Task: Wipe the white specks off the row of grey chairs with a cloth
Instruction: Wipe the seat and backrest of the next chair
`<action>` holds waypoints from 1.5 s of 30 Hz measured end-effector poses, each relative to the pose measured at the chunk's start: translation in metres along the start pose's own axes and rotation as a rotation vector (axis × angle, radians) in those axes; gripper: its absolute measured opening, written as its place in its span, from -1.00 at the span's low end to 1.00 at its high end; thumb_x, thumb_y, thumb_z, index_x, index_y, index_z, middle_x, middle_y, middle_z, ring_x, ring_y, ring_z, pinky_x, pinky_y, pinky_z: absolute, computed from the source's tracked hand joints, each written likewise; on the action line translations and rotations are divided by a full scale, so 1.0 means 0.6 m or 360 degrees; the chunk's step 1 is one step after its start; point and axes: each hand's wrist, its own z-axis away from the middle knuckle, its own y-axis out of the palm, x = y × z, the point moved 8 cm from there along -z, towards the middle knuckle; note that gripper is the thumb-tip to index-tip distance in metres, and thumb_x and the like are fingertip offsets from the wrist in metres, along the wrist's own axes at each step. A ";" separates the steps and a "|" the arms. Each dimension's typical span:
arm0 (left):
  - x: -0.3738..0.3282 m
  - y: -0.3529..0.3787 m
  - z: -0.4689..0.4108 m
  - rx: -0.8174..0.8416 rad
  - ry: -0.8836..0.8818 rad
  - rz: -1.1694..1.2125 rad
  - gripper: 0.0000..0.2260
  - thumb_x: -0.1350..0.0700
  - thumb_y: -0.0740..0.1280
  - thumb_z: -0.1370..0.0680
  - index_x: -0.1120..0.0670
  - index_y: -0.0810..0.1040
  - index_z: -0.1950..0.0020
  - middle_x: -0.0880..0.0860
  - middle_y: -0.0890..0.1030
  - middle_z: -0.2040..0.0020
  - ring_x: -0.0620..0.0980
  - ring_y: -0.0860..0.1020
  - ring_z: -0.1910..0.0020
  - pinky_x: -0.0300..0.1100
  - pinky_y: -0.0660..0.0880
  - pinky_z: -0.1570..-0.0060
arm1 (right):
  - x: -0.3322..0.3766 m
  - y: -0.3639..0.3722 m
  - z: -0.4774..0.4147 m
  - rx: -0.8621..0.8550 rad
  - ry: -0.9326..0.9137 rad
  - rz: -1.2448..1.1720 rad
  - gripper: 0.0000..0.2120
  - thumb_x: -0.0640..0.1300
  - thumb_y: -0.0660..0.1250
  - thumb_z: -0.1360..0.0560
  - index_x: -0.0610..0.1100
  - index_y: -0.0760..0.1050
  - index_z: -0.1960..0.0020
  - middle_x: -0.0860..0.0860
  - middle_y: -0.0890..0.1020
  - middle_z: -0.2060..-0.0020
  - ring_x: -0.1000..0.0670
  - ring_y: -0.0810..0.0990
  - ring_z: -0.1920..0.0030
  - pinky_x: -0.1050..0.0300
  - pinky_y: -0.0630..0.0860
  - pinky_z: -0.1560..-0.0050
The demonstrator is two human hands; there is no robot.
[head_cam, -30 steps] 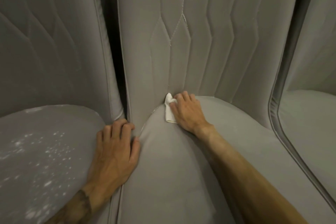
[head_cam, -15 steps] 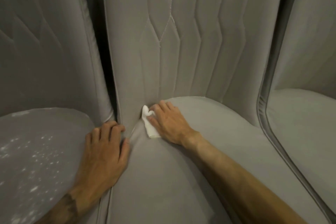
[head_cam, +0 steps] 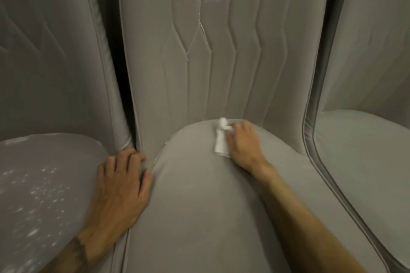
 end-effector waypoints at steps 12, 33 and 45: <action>-0.011 -0.093 -0.183 -0.0319 -0.0051 -0.0091 -0.68 -0.03 0.23 -0.62 0.09 0.49 -0.31 0.22 0.45 -0.31 0.26 0.45 -0.17 0.18 0.30 -0.21 | 0.076 -0.181 -0.099 -0.0979 -0.0083 -0.0428 -0.82 -0.14 0.13 -0.68 -0.17 0.47 -0.15 -0.13 0.52 -0.09 -0.19 0.44 -0.07 0.02 0.29 -0.15; -0.019 -0.172 -0.438 -0.0797 0.0211 -0.0399 -0.46 -0.11 0.03 -0.72 0.03 0.13 -0.69 0.22 0.15 -0.67 0.34 0.19 -0.62 0.25 0.17 -0.57 | 0.027 -0.477 -0.283 -0.1924 0.0093 0.0089 -0.68 0.05 0.07 -0.68 -0.12 0.44 -0.24 -0.14 0.53 -0.14 -0.17 0.46 -0.10 -0.02 0.35 -0.13; -0.019 -0.175 -0.435 -0.0792 0.0184 -0.0472 -0.48 -0.09 0.03 -0.72 0.04 0.15 -0.68 0.23 0.17 -0.67 0.34 0.21 -0.61 0.26 0.14 -0.56 | 0.065 -0.442 -0.288 -0.2011 -0.0057 -0.0091 -0.74 0.04 0.10 -0.68 -0.10 0.41 -0.22 -0.10 0.51 -0.14 -0.11 0.44 -0.11 0.01 0.40 -0.13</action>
